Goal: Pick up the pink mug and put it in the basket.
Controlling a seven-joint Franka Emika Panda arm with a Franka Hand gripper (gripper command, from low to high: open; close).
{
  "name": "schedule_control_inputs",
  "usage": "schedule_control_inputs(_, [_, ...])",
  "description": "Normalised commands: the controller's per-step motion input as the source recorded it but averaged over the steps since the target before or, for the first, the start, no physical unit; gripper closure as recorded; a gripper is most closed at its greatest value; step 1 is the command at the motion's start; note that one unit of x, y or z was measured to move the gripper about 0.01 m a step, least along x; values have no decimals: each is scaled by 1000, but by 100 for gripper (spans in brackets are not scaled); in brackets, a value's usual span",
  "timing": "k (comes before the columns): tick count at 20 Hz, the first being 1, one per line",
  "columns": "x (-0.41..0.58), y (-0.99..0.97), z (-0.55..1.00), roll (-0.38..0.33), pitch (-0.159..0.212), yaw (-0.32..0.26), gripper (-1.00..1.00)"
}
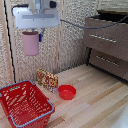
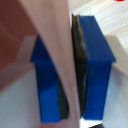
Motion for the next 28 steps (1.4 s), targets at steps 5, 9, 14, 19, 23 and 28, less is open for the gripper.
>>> schedule_control_inputs(5, [-97, 657, -484, -84, 53, 80, 100])
schedule_control_inputs(9, [-176, 630, -590, -101, 32, 71, 100])
schedule_control_inputs(14, [-275, 553, -685, -107, 1, 74, 100])
schedule_control_inputs(19, [-303, 257, -616, -121, 0, 97, 100])
schedule_control_inputs(23, [-144, -164, -491, -138, -1, 63, 100])
schedule_control_inputs(28, [-11, -146, -298, -97, -44, 75, 100])
